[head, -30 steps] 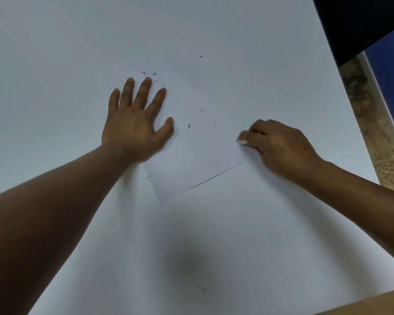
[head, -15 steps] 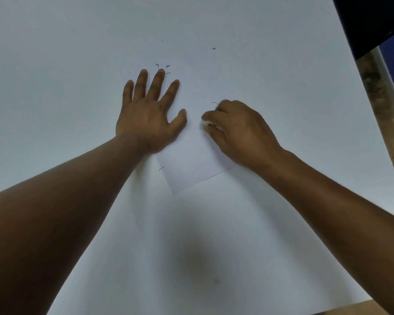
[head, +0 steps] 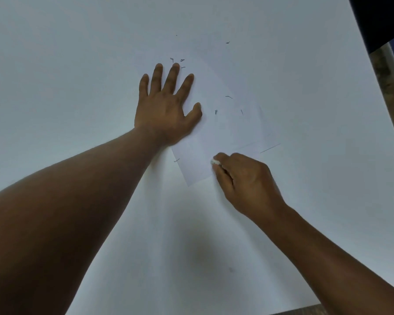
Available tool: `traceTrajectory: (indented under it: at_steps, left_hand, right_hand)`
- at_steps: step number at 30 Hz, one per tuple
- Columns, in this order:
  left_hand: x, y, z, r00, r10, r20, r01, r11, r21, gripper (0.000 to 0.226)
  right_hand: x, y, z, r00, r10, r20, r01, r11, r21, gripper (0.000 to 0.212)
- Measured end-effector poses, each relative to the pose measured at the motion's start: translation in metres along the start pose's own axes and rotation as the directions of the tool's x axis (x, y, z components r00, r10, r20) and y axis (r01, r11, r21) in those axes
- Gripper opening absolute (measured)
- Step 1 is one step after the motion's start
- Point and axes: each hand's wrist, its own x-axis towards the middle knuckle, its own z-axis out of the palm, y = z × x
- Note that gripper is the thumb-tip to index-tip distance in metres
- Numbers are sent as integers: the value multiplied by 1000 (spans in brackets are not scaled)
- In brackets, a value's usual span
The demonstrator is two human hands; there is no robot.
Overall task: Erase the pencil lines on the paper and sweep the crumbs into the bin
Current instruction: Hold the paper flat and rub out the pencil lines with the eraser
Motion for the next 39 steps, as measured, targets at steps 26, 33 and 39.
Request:
traceTrajectory:
  at_steps: [26, 33, 39]
  left_hand:
    - [1, -2, 0, 1000, 18, -6, -18, 1000, -4, 74]
    - [0, -2, -2, 1000, 23, 4, -23, 999, -33, 72]
    - [-2, -5, -4, 997, 68, -42, -74, 986, -147, 69]
  right_hand:
    - [7, -13, 26, 996, -89, -16, 89, 996, 1, 23]
    - [-21, -4, 4, 998, 64, -19, -58, 970, 234, 15]
    - [20, -1, 3, 925, 368, -100, -294, 855, 426, 16]
